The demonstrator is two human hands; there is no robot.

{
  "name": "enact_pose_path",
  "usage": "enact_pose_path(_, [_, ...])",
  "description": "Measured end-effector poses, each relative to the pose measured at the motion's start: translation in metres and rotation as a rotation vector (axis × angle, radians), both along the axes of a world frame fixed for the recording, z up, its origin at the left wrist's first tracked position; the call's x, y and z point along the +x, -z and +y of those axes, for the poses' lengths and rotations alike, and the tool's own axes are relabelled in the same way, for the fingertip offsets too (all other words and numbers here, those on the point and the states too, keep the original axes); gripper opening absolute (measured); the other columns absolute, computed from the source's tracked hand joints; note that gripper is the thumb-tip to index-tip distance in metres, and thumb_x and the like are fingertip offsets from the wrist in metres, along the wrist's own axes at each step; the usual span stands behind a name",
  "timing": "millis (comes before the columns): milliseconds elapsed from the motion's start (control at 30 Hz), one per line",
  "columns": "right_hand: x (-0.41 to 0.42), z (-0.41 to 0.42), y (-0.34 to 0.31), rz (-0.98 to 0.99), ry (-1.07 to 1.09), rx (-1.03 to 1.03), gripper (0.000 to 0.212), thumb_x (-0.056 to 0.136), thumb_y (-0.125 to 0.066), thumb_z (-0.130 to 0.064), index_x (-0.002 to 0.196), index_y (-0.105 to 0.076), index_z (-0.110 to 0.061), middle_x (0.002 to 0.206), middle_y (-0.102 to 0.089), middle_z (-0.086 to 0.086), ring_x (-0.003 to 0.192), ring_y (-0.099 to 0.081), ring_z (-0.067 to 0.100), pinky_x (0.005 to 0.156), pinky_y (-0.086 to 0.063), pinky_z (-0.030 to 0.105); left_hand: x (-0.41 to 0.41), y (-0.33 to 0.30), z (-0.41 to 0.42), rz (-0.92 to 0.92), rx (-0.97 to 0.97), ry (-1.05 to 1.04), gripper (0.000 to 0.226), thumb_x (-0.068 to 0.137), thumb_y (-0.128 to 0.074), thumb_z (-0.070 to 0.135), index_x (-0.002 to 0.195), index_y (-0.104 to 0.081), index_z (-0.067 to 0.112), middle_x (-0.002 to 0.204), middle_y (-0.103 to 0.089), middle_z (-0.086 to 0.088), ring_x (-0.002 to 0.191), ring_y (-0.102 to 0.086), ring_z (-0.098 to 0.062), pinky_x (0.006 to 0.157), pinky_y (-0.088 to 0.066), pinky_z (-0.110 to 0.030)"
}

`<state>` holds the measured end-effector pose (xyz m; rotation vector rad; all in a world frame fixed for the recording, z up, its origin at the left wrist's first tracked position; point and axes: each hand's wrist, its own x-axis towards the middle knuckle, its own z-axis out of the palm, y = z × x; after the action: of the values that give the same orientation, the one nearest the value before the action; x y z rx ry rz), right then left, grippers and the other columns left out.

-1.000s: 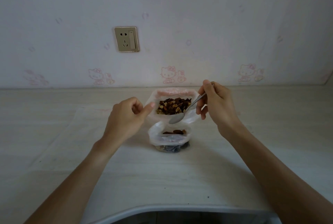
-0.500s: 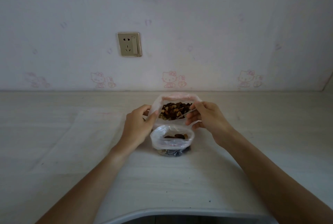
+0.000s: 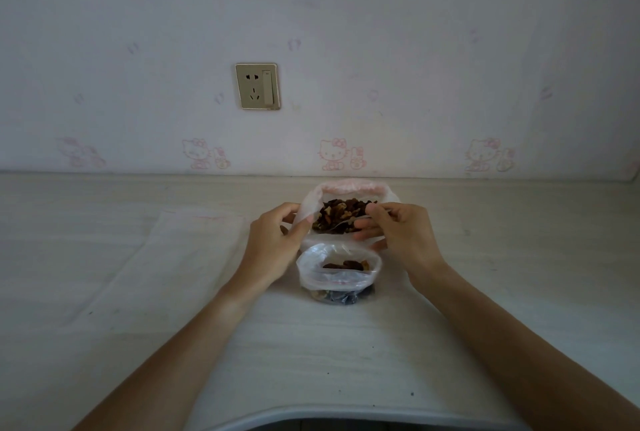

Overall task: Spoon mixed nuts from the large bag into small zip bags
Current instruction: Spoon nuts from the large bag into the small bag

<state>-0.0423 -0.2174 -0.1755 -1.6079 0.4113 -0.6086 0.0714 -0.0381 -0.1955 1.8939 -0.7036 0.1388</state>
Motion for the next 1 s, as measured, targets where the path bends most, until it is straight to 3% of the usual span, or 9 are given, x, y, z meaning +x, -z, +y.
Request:
enact_pose_path(100, [0.003, 0.003, 0.003, -0.001, 0.013, -0.044, 0.02, 0.102, -0.062, -0.019, 0.09, -0.076, -0.015, 0.081, -0.08, 0.002, 0.071, -0.077, 0.019, 0.055, -0.054, 0.02, 0.001, 0.001, 0.0, 0.019, -0.004, -0.001, 0.015, 0.098, -0.068, 0.03, 0.109, -0.077, 0.027, 0.091, -0.075, 0.011, 0.072, -0.07, -0.01, 0.068, -0.056, -0.027])
enact_pose_path(233, [0.005, 0.003, 0.006, 0.019, -0.001, -0.096, 0.017, 0.102, -0.061, -0.018, 0.091, -0.073, -0.022, 0.082, -0.08, -0.001, 0.075, -0.077, 0.016, 0.069, -0.063, 0.03, 0.001, 0.0, -0.001, 0.045, -0.01, 0.015, 0.016, 0.098, -0.067, 0.032, 0.11, -0.076, 0.028, 0.094, -0.076, 0.012, 0.078, -0.071, -0.009, 0.071, -0.057, -0.027])
enact_pose_path(333, [0.006, 0.003, 0.006, 0.018, -0.001, -0.106, 0.022, 0.102, -0.061, -0.017, 0.086, -0.073, -0.026, 0.081, -0.08, -0.002, 0.074, -0.076, 0.015, 0.071, -0.063, 0.029, 0.002, 0.0, 0.0, 0.076, -0.008, 0.053, 0.016, 0.099, -0.067, 0.03, 0.112, -0.076, 0.028, 0.093, -0.075, 0.013, 0.079, -0.072, -0.008, 0.072, -0.057, -0.027])
enact_pose_path(467, [0.005, 0.002, 0.005, 0.031, -0.007, -0.044, 0.016, 0.102, -0.062, -0.016, 0.095, -0.076, -0.017, 0.084, -0.08, 0.001, 0.075, -0.076, 0.016, 0.069, -0.063, 0.029, 0.001, -0.002, 0.0, 0.112, -0.04, 0.075, 0.012, 0.1, -0.065, 0.032, 0.104, -0.076, 0.033, 0.092, -0.075, 0.015, 0.078, -0.073, -0.01, 0.072, -0.058, -0.031])
enact_pose_path(667, [0.001, -0.003, -0.002, 0.076, 0.001, 0.147, 0.018, 0.105, -0.057, -0.018, 0.103, -0.073, -0.009, 0.086, -0.081, 0.004, 0.077, -0.077, 0.018, 0.068, -0.063, 0.034, -0.002, -0.005, -0.003, 0.097, -0.096, 0.016, 0.016, 0.102, -0.062, 0.036, 0.103, -0.076, 0.028, 0.089, -0.075, 0.015, 0.071, -0.072, -0.009, 0.061, -0.051, -0.018])
enact_pose_path(800, [-0.002, -0.005, -0.008, 0.038, 0.061, 0.221, 0.025, 0.108, -0.049, -0.017, 0.099, -0.07, -0.007, 0.083, -0.079, 0.01, 0.068, -0.073, 0.018, 0.046, -0.054, 0.028, -0.002, -0.006, -0.002, 0.149, -0.12, 0.004, 0.018, 0.103, -0.06, 0.037, 0.105, -0.076, 0.028, 0.089, -0.076, 0.01, 0.073, -0.073, -0.012, 0.068, -0.055, -0.026])
enact_pose_path(1000, [-0.005, -0.015, -0.014, -0.011, 0.133, 0.19, 0.03, 0.11, -0.043, -0.02, 0.097, -0.067, -0.007, 0.082, -0.076, 0.015, 0.066, -0.072, 0.02, 0.047, -0.055, 0.031, -0.002, -0.009, 0.002, 0.169, -0.1, -0.026, 0.017, 0.1, -0.063, 0.041, 0.102, -0.076, 0.03, 0.09, -0.076, 0.008, 0.069, -0.073, -0.012, 0.069, -0.054, -0.03])
